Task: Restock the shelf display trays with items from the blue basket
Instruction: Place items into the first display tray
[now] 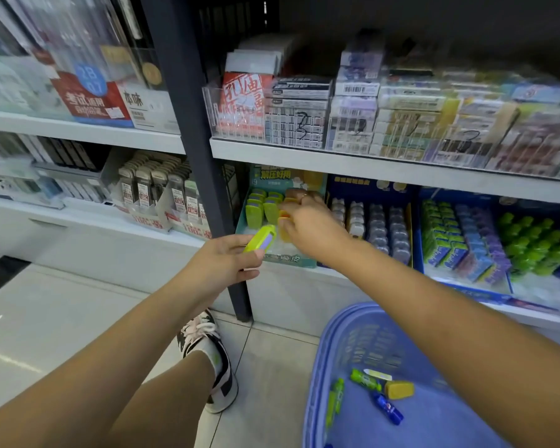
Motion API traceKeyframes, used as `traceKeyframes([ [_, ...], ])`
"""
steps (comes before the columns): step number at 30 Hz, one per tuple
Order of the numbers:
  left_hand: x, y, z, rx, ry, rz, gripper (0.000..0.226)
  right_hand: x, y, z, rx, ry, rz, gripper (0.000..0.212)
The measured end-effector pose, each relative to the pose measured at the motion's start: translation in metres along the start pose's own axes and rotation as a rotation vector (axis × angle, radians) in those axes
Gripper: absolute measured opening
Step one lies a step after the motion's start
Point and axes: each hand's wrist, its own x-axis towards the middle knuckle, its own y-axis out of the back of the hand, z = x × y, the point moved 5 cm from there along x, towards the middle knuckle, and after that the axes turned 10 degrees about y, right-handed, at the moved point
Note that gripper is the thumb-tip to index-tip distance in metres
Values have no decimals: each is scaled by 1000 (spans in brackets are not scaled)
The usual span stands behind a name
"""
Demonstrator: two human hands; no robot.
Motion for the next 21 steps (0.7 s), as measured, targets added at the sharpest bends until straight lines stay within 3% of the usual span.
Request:
traceKeyframes([
  [2,1,1,5,219,-121,82,33,-11,9,1,380,-55,178,30],
  [4,1,-1,10,347,-187,88,39,-20,10,-2,624,-50,173,26],
  [11,11,1,14,421,-248,133,41,-25,4,-23,469,203,-135,48],
  [15,19,6,21,337,-280,225,39,-9,9,-25,394,249,-73,47],
  [18,23,2,20,656,-330,309,46,12,16,-11,385,120,141,36],
  [21,29,-11,3,1041,-334,223,57,32,9,2,382,-11,181,32],
])
